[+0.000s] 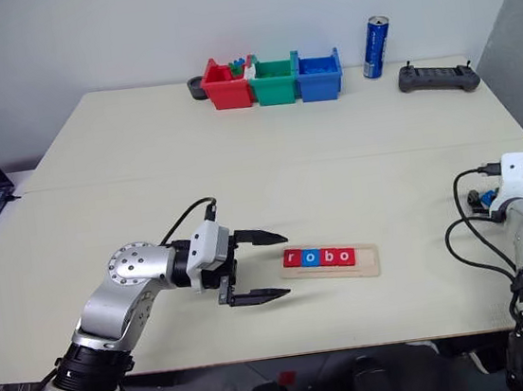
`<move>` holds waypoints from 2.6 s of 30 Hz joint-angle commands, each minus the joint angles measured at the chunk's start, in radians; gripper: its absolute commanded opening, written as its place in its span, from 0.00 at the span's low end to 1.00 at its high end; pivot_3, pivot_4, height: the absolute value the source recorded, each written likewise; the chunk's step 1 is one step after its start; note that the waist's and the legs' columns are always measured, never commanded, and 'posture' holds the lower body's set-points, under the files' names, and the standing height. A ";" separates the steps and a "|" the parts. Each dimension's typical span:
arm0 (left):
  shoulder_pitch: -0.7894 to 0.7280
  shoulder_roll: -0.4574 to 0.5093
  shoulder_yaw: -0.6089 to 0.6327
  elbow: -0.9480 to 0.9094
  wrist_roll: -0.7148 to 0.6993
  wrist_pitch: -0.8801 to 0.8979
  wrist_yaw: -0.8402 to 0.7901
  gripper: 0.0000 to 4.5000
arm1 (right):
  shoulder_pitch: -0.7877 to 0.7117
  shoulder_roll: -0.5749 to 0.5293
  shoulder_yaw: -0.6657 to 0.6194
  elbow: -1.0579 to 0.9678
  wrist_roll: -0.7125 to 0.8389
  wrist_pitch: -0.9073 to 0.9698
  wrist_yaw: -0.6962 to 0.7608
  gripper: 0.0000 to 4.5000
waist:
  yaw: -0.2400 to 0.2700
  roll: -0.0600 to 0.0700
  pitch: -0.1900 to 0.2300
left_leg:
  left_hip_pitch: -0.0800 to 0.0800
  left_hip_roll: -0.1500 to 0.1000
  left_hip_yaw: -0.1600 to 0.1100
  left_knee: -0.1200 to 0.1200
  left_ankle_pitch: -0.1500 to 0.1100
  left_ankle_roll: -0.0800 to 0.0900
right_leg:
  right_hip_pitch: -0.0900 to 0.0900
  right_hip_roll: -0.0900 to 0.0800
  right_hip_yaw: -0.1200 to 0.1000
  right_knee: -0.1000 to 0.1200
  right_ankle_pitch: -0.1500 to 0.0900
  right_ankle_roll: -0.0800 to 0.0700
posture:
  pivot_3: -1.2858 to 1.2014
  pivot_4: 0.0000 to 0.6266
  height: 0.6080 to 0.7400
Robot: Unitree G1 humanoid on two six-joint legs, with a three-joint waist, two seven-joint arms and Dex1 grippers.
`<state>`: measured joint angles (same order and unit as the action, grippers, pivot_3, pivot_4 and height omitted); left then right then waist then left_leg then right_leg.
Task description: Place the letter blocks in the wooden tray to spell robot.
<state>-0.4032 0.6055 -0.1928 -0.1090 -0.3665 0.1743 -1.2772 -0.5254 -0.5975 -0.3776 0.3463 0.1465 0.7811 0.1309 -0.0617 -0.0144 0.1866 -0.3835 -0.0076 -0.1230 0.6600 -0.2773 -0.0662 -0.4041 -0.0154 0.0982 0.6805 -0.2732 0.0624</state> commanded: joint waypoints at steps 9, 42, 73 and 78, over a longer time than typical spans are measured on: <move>0.004 0.010 0.012 -0.040 -0.006 0.000 0.006 1.00 | -0.110 0.010 -0.114 0.049 0.094 0.086 -0.057 1.00 | 0.000 0.000 0.000 | 0.000 0.000 0.000 0.000 0.000 0.000 | 0.000 0.000 0.000 0.000 0.000 0.000 | 0.52 0.24 1.00; 0.005 0.011 0.012 -0.041 -0.002 -0.005 0.018 1.00 | -0.094 0.044 -0.142 -0.044 0.113 0.188 -0.166 0.43 | -0.004 0.000 0.000 | 0.000 0.000 0.000 0.000 0.000 0.000 | 0.000 0.000 0.000 0.000 0.000 0.000 | 0.52 0.24 1.00; 0.004 0.015 0.012 -0.038 0.000 -0.011 0.024 1.00 | -0.093 0.657 -0.170 -0.968 0.023 0.833 -0.422 1.00 | -0.010 0.003 -0.001 | -0.001 0.001 -0.004 -0.003 0.000 0.000 | -0.002 0.001 -0.002 0.000 0.000 0.000 | 0.52 0.24 1.00; 0.002 0.011 0.010 -0.028 0.002 -0.020 0.021 1.00 | -0.212 0.500 -0.074 -0.922 0.086 0.833 -0.306 1.00 | -0.020 0.004 0.000 | -0.001 0.001 -0.003 -0.003 0.000 0.000 | -0.002 0.001 -0.002 0.000 0.000 0.000 | 0.52 0.24 1.00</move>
<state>-0.3912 0.6152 -0.1920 -0.1182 -0.3656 0.1692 -1.2553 -0.6997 -0.0529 -0.4916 -0.5721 0.1897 1.6069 -0.2340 -0.0813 -0.0107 0.1863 -0.3843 -0.0068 -0.1264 0.6567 -0.2772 -0.0664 -0.4059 -0.0143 0.0959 0.6801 -0.2735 0.0620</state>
